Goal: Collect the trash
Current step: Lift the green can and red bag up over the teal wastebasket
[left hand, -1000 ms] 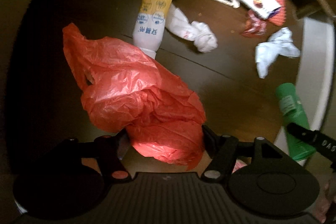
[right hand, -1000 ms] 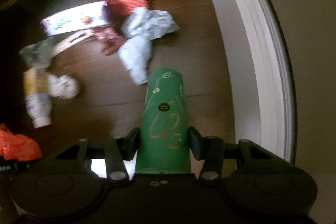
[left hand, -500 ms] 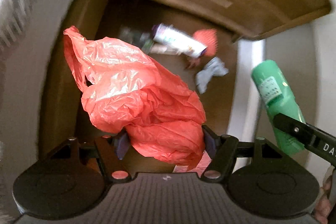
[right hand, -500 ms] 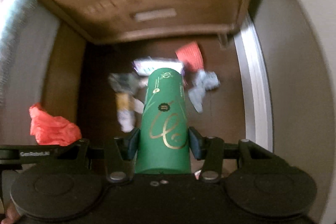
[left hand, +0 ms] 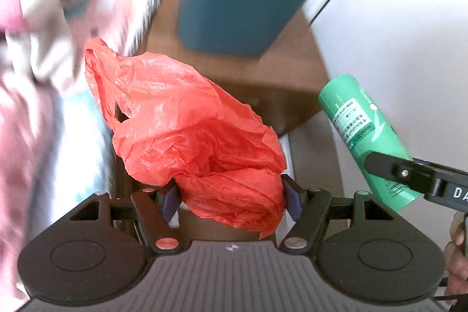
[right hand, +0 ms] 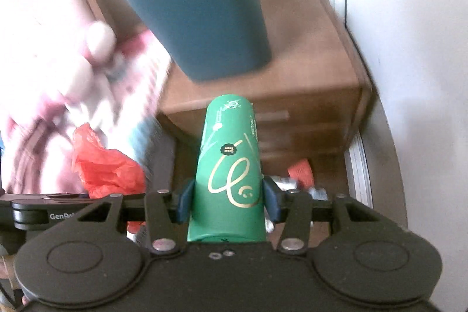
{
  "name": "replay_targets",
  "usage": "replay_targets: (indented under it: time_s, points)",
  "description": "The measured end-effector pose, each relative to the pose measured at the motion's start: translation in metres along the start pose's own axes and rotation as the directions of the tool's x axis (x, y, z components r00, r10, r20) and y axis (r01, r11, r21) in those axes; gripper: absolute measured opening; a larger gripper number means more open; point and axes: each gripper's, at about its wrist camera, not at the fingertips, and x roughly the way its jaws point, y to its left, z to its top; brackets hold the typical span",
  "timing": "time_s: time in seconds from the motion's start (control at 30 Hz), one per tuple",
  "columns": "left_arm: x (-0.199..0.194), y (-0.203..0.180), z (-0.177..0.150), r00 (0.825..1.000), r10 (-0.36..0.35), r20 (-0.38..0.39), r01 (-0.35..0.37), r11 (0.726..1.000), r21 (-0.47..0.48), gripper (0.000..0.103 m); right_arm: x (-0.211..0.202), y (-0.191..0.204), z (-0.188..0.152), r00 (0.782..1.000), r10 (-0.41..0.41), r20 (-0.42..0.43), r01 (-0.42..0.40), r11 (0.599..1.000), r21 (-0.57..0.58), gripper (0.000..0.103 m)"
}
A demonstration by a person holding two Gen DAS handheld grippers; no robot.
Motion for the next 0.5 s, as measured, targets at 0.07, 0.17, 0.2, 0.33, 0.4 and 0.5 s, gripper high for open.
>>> replay_targets:
  time_s: [0.07, 0.17, 0.2, 0.33, 0.4, 0.5]
  points:
    - [-0.025, -0.003, 0.018, 0.999, -0.006, 0.037, 0.006, 1.000, 0.009, 0.069, -0.022, 0.013, 0.018, 0.999, 0.008, 0.040, -0.008, 1.000, -0.012, 0.048]
    - [-0.064, -0.009, 0.046, 0.995, -0.026, 0.094, 0.023, 0.999, 0.036, 0.069, -0.051, 0.032, 0.042, 0.994, 0.021, 0.103, -0.017, 0.999, -0.038, 0.048]
    - [-0.076, -0.012, 0.056, 0.993, -0.037, 0.111, 0.032, 0.998, 0.051, 0.069, -0.059, 0.039, 0.048, 0.992, 0.022, 0.122, -0.016, 0.999, -0.049, 0.048]
    - [-0.112, -0.023, 0.095, 0.984, -0.067, 0.164, 0.050, 0.993, 0.106, 0.069, -0.084, 0.060, 0.081, 0.980, 0.016, 0.198, 0.001, 0.996, -0.087, 0.048]
    - [-0.119, -0.028, 0.113, 0.980, -0.065, 0.186, 0.044, 0.992, 0.117, 0.069, -0.094, 0.068, 0.100, 0.971, 0.021, 0.238, 0.005, 0.994, -0.107, 0.048]
    - [-0.123, -0.038, 0.145, 0.976, -0.061, 0.210, 0.034, 0.991, 0.127, 0.069, -0.095, 0.070, 0.127, 0.962, 0.029, 0.272, 0.007, 0.991, -0.131, 0.048]
